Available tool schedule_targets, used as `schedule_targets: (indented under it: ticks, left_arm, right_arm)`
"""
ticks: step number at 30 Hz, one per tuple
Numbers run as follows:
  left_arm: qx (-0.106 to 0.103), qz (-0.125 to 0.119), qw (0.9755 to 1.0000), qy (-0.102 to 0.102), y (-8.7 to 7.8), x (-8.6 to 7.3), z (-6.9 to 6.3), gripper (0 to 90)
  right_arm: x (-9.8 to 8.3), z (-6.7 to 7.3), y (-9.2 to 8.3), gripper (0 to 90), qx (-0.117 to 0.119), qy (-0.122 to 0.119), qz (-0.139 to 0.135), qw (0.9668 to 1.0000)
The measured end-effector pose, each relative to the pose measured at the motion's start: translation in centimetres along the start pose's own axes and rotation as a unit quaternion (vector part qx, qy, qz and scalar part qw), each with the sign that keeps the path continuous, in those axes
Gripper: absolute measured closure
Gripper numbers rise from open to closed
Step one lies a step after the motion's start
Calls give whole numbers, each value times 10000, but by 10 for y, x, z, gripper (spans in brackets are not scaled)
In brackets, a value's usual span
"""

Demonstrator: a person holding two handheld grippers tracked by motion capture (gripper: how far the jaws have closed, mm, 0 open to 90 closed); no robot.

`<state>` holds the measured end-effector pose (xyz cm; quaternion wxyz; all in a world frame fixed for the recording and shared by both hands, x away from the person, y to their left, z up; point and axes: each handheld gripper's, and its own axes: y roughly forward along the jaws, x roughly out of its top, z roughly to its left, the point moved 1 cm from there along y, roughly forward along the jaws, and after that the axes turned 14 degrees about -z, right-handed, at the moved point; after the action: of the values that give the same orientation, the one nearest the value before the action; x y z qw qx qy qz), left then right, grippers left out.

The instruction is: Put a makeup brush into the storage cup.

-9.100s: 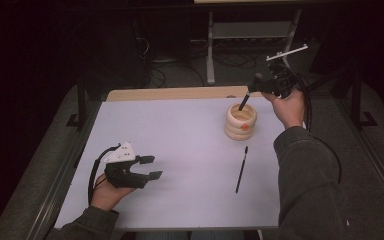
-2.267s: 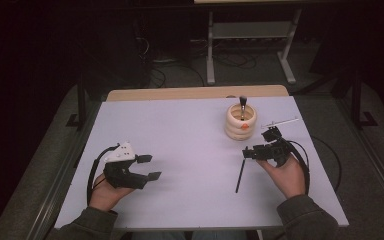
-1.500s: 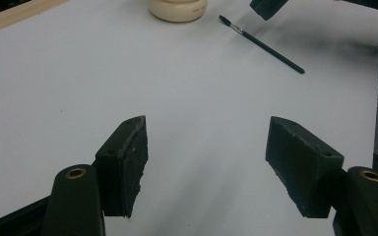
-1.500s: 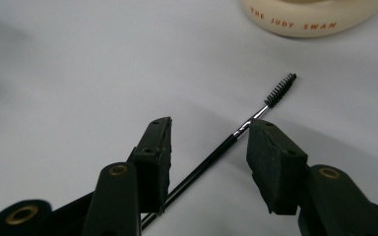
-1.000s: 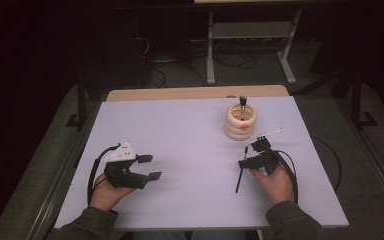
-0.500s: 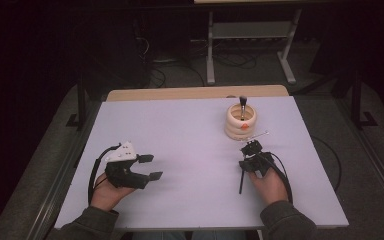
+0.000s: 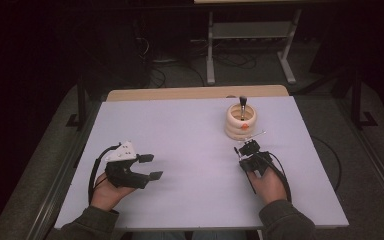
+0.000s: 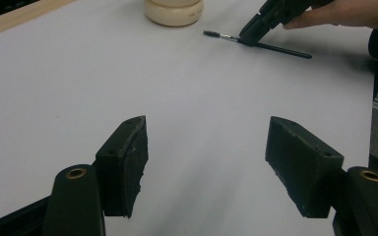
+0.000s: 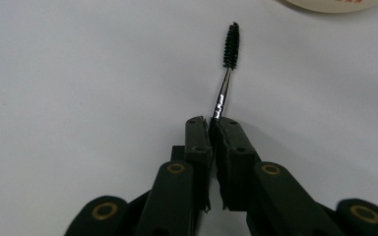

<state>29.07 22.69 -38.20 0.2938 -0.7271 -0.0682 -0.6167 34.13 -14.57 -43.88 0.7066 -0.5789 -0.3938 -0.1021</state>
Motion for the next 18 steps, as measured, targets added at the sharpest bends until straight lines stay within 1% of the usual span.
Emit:
schedule_targets:
  ticks: [2, 5, 7, 10, 11, 12, 14, 16, 17, 18]
  left_arm:
    - [-4, 10, 10000, 39, 0, 0, 0, 323]
    - [-5, 18, 10000, 46, 0, 0, 0, 323]
    - [-6, 19, 10000, 49, 0, 0, 0, 323]
    - [-9, 27, 10000, 38, 0, 0, 0, 323]
    - [-11, 36, 10000, 36, 0, 0, 0, 323]
    - [-17, 43, 10000, 17, 1, 0, 0, 323]
    - [-17, 47, 10000, 20, 1, 0, 0, 323]
    - [-17, 46, 10000, 14, 2, -1, 0, 323]
    - [-16, 51, 10000, 16, 2, -1, 0, 323]
    - [-18, 45, 10000, 10, 2, -1, 0, 323]
  right_arm:
    - [0, 0, 0, 827, 2, -1, -3, 10000]
    - [0, -2, 0, 848, 90, -6, 7, 10000]
    - [0, -3, -1, 849, 120, 41, 0, 9999]
    - [-1, -6, -2, 851, 223, -11, -22, 9997]
    - [-1, -7, -2, 851, 249, 19, -35, 9997]
    - [-1, -8, -4, 851, 362, 94, -36, 9993]
    - [-1, -9, -5, 852, 358, 103, -86, 9993]
    - [-1, -10, -7, 852, 457, 147, -159, 9987]
    - [0, -11, -11, 852, 548, 239, -201, 9980]
    - [0, -11, -11, 852, 548, 239, -201, 9980]
